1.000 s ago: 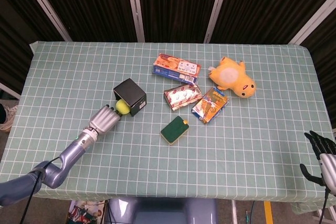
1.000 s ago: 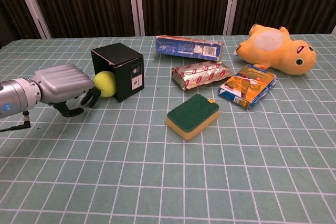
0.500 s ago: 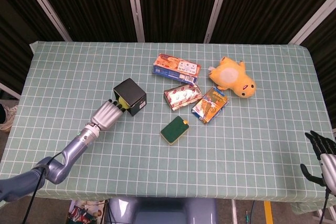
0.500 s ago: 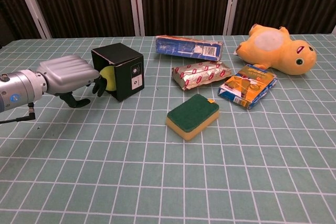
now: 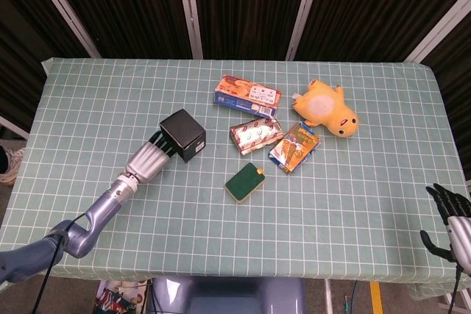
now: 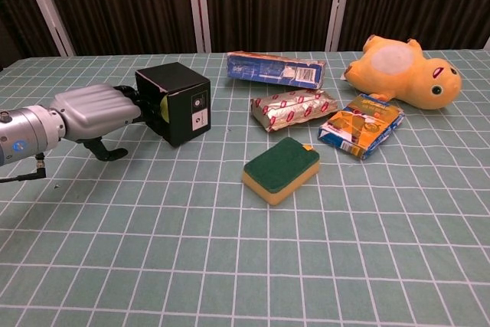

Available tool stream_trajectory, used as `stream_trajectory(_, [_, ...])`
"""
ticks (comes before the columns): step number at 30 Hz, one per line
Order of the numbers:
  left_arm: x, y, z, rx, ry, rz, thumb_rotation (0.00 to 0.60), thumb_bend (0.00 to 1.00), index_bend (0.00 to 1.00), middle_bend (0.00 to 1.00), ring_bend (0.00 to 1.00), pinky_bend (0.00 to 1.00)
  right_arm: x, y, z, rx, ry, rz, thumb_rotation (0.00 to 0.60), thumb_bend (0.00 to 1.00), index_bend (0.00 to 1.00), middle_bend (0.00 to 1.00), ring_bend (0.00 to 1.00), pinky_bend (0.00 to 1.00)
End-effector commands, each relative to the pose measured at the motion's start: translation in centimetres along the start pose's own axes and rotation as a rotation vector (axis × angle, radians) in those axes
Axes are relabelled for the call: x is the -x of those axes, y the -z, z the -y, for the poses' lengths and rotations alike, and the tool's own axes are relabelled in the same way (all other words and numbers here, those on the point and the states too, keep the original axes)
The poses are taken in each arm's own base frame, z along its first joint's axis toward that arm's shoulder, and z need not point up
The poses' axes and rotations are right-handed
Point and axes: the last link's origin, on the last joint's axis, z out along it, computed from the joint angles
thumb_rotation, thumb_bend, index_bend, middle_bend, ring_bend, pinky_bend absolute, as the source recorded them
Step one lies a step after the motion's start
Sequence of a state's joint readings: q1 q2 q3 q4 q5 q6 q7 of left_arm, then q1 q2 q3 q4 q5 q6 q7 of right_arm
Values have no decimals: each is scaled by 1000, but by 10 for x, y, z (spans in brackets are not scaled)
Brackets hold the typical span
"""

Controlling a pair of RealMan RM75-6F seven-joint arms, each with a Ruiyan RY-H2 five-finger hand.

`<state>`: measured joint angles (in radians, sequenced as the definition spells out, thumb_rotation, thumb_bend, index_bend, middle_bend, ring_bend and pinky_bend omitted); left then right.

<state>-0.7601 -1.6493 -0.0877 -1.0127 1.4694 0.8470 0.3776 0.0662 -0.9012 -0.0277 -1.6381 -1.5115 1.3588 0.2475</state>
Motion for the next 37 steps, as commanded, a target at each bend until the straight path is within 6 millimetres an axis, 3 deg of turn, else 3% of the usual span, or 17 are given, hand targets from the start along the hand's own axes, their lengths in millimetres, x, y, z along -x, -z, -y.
stream_trajectory(1, [0,2,0,-1,6,-6,600,346,80,0,0,29,0,0,1,-2,2,1,600,427,0,0,0,0])
stream_trajectory(8, [-1,18,-1,25,26,-33,600,322,13,0,0,29,0,1,2,-5,5,-1,600,428,0,0,0,0])
stream_trajectory(15, [-3,56,2,62,94,-32,600,298,20,18,0,29,0,3,3,-13,5,-5,600,427,0,0,0,0])
stream_trajectory(20, [-5,111,12,40,162,-49,600,230,20,36,0,29,0,6,7,-31,11,-9,600,427,0,0,0,0])
stream_trajectory(26, [-15,225,19,-78,254,-91,600,153,3,15,0,29,2,12,13,-60,14,-9,600,428,0,0,0,0])
stream_trajectory(29, [-11,272,22,-203,269,-101,600,131,0,3,0,29,2,13,15,-71,9,-12,600,428,0,0,0,0])
stream_trajectory(34, [-2,322,28,-392,336,-174,600,123,0,0,0,29,3,16,17,-84,15,-17,600,427,0,0,0,0])
stream_trajectory(37, [7,334,31,-434,321,-159,600,120,0,0,0,29,4,17,18,-88,20,-23,600,428,0,0,0,0])
